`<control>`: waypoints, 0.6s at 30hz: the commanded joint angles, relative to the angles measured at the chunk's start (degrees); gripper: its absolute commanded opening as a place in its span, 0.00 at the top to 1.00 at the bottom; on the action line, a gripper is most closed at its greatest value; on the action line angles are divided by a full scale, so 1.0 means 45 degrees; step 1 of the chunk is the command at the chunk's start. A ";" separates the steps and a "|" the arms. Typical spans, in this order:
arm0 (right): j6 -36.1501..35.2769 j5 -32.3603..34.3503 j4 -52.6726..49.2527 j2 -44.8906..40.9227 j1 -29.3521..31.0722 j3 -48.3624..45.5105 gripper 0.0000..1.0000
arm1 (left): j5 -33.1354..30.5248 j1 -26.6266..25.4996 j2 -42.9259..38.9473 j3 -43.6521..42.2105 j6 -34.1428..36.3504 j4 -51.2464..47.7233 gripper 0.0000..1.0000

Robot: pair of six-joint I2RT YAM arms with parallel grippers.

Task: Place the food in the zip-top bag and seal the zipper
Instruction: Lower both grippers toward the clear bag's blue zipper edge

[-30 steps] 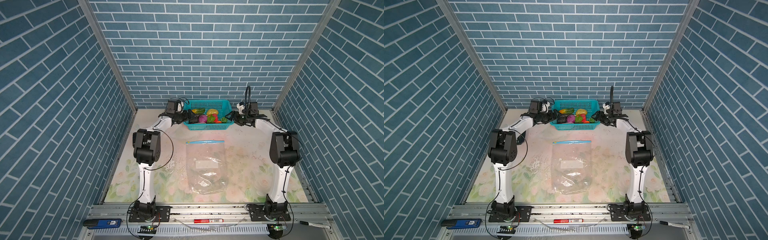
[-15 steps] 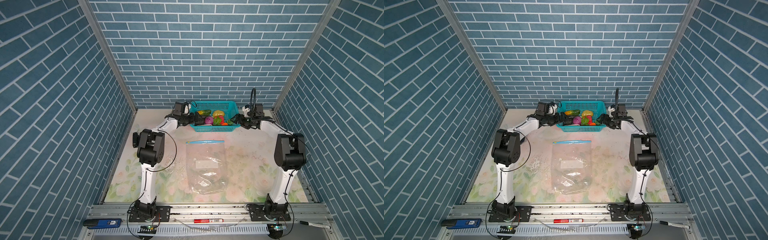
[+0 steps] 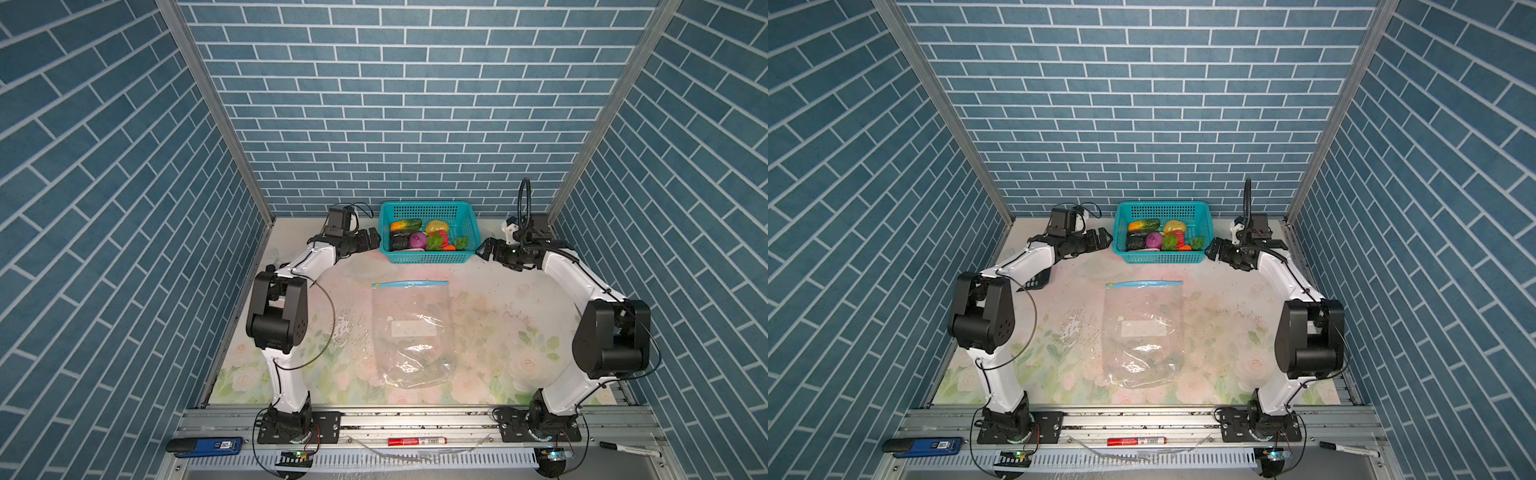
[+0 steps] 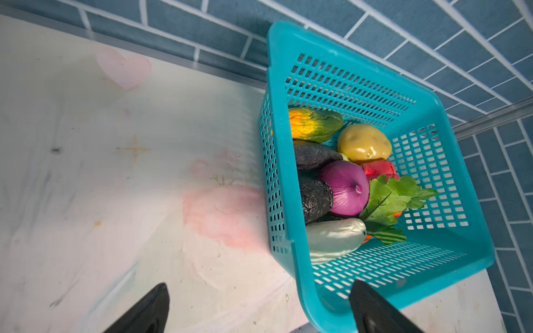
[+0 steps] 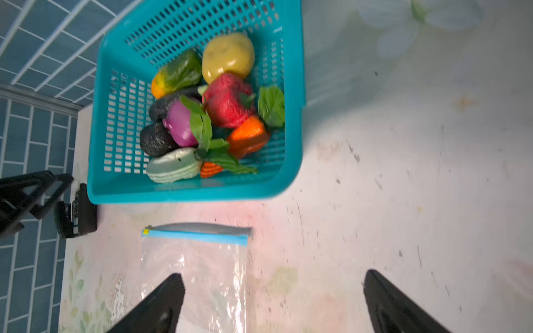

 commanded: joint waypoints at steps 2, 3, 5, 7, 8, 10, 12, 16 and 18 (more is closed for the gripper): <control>-0.0290 0.0492 -0.1120 -0.1446 0.0535 -0.1736 0.02 | -0.0753 -0.0157 -0.1247 -0.1345 -0.0505 0.0083 0.01; -0.0292 0.0508 -0.1236 -0.1815 0.0735 -0.2181 0.02 | -0.0843 -0.0235 -0.1547 -0.1711 -0.0608 0.0057 0.01; -0.0230 0.0545 -0.1425 -0.2405 0.1154 -0.3028 0.02 | -0.1114 -0.0381 -0.2325 -0.2569 -0.0835 -0.0026 0.01; -0.0064 0.0514 -0.1529 -0.2878 0.1665 -0.3774 0.02 | -0.1504 -0.0515 -0.3056 -0.3462 -0.1180 -0.0224 0.01; 0.0114 0.0458 -0.1580 -0.3075 0.1961 -0.4161 0.02 | -0.1598 -0.0572 -0.3370 -0.3856 -0.1422 -0.0419 0.01; 0.0483 0.0129 -0.1480 -0.3356 0.2544 -0.4874 0.02 | -0.1758 -0.0740 -0.3963 -0.4472 -0.1775 -0.0911 0.01; 0.0621 -0.0132 -0.1542 -0.3414 0.3087 -0.5352 0.02 | -0.1708 -0.1020 -0.4408 -0.5022 -0.1941 -0.1089 0.01; 0.0870 -0.0451 -0.1546 -0.3312 0.3933 -0.5874 0.02 | -0.1514 -0.1826 -0.5065 -0.5749 -0.2118 -0.1595 0.01; 0.0984 -0.0536 -0.1534 -0.3305 0.4293 -0.5994 0.02 | -0.1392 -0.1954 -0.5391 -0.6214 -0.2281 -0.1543 0.01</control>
